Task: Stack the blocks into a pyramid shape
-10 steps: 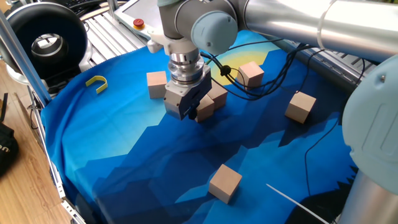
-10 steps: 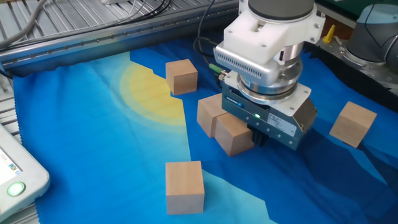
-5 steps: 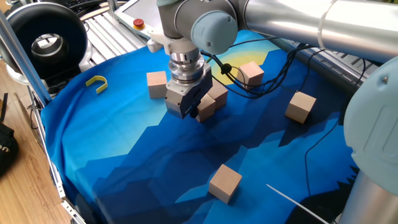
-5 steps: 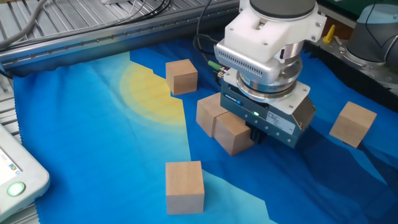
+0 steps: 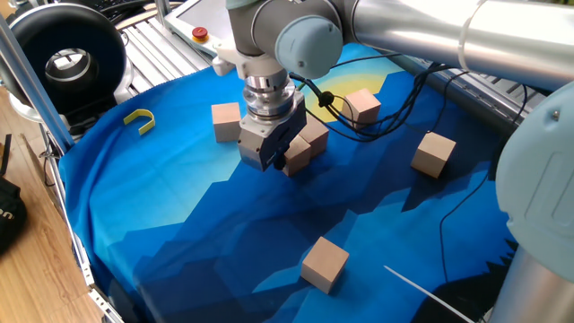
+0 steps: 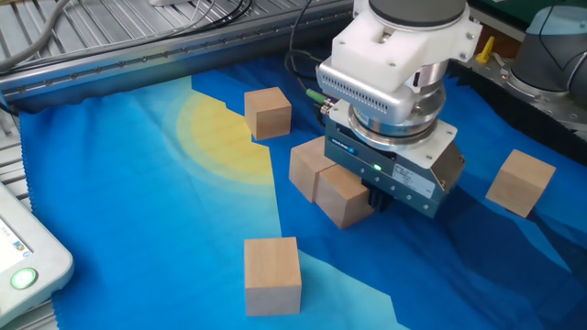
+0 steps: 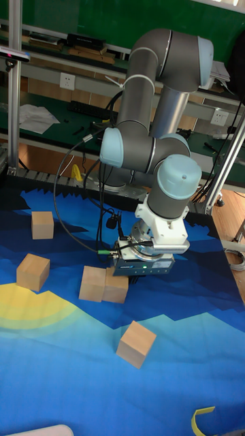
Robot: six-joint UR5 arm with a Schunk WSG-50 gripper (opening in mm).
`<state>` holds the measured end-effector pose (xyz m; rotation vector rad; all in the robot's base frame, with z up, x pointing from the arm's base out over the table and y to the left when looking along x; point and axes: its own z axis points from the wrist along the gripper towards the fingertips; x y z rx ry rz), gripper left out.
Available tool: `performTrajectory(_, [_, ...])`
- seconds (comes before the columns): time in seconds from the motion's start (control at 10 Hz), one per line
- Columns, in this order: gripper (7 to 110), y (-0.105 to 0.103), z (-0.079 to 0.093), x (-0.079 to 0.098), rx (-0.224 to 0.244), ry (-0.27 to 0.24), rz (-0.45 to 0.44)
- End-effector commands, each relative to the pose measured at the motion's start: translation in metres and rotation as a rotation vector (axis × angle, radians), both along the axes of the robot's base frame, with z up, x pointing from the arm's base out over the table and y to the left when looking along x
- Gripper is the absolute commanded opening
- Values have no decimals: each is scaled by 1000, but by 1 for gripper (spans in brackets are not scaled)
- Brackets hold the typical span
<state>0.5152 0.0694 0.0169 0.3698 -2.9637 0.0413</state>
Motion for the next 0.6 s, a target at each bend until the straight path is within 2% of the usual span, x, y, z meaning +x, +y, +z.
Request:
performTrajectory(0.0, [7, 3, 0, -1, 12, 4, -10])
performTrajectory(0.2, [7, 5, -1, 0, 19, 2, -16])
performTrajectory(0.3, [7, 16, -2, 4, 61, -9, -45])
performTrajectory(0.5, [7, 30, 5, 17, 102, -28, -83])
